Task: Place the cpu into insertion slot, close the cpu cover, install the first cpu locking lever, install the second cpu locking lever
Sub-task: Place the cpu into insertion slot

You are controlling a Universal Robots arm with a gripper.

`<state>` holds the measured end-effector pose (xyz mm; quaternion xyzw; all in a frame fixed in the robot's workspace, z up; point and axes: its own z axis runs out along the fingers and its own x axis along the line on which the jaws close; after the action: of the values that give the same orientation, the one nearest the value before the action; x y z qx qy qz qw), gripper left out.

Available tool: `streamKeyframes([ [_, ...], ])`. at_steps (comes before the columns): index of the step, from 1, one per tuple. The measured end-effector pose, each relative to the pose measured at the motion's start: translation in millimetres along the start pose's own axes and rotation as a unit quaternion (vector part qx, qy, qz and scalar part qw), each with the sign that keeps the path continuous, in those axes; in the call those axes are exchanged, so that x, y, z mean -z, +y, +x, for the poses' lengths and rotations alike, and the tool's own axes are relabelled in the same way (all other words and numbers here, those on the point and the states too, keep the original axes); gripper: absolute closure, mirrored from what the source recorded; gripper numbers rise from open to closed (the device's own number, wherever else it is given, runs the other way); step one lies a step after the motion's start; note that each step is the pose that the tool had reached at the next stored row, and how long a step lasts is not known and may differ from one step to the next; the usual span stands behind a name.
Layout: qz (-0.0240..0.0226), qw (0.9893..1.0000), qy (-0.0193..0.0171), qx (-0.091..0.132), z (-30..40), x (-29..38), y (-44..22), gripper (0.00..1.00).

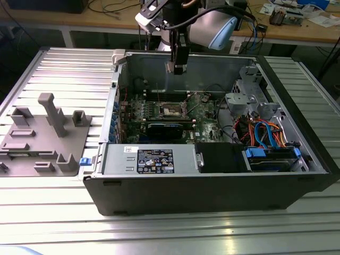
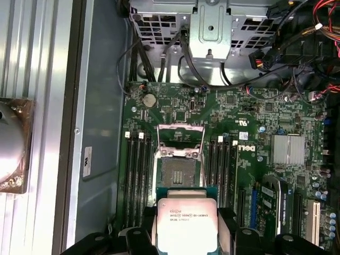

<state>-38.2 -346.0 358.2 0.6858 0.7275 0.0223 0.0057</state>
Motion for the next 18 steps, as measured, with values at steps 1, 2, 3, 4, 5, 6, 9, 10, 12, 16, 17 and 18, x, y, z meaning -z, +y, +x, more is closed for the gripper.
streamKeyframes([
  [1, 0.0007, 1.0000, -0.0001, -0.003, 0.0, -0.2, 0.0, 0.46],
  [2, 0.0013, 1.0000, -0.0001, -0.006, 0.0, -0.3, 0.0, 0.46],
  [3, 0.0017, 1.0000, -0.0002, -0.008, 0.0, -0.5, 0.0, 0.46],
  [4, 0.0018, 1.0000, -0.0002, -0.009, 0.0, -0.5, 0.0, 0.46],
  [5, 0.0018, 1.0000, -0.0003, -0.010, 0.0, -0.5, 0.0, 0.46],
  [6, 0.0017, 0.9999, -0.0002, -0.010, 0.0, -0.5, 0.0, 0.46],
  [9, 0.0017, 0.9999, -0.0003, -0.010, 0.0, -0.7, 0.0, 0.46],
  [10, 0.0017, 0.9999, -0.0003, -0.010, 0.0, -0.7, 0.0, 0.46],
  [12, 0.0018, 0.9999, -0.0003, -0.010, 0.0, -0.8, 0.0, 0.46],
  [16, 0.0018, 0.9999, -0.0004, -0.011, 0.0, -2.2, 0.0, 0.46],
  [17, 0.0018, 0.9999, -0.0005, -0.011, -0.1, -2.5, -0.1, 0.46],
  [18, 0.0018, 0.9999, -0.0005, -0.011, -0.1, -2.9, -0.1, 0.46],
])
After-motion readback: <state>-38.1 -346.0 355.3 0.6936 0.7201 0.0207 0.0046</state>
